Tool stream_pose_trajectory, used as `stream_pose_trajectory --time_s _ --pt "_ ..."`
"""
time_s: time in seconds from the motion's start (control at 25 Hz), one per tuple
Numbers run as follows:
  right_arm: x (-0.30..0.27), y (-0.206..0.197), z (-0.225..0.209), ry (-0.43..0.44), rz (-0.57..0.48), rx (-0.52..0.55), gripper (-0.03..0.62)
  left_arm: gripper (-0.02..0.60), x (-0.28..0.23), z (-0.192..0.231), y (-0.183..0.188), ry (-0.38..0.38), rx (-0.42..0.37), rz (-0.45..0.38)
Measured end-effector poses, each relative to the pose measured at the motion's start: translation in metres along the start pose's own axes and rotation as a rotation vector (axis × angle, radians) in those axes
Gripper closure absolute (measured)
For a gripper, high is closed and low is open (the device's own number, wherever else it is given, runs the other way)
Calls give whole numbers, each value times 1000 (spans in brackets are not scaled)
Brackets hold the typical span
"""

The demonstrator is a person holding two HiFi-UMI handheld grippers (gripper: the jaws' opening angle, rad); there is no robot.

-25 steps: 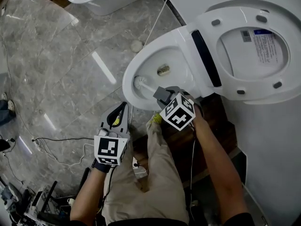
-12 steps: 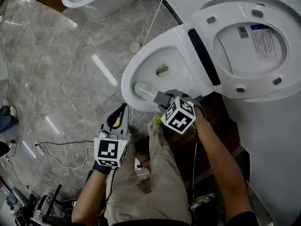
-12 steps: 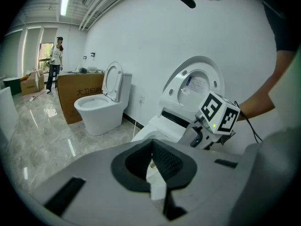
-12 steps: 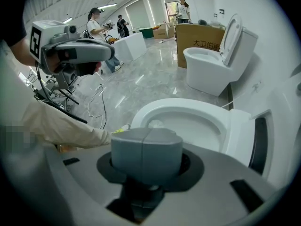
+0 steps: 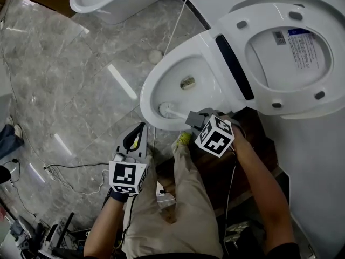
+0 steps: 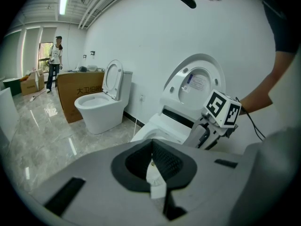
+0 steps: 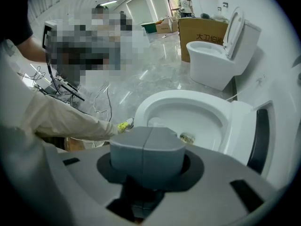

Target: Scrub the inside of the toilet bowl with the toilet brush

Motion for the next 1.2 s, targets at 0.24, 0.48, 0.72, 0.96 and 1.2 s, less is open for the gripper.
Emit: stream_pose_trajectory --time_s 0.24,0.48,0.72,0.96,1.2 --pt "6 -11 4 12 55 32 442 571 -2 -9 4 -8 -2 1" --pt "12 -21 6 22 79 29 442 571 -4 -11 6 -1 1 2" --pt "18 -32 -3 24 72 -31 442 571 -5 -13 3 -1 3 4" --pt "26 -38 -9 22 128 -44 442 571 -4 -14 4 2 10 -5" --pt "29 -35 -12 12 176 -52 442 571 -1 -10 3 1 13 -5"
Point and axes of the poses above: the fingertips, and each gripper's own axes: x backward along the fingers, z to its left, y out of its top, the point moved 3 cm from there along x, backward along the fingers, and after that the axes turned 15 degrees about y, right-handed, at the moved point
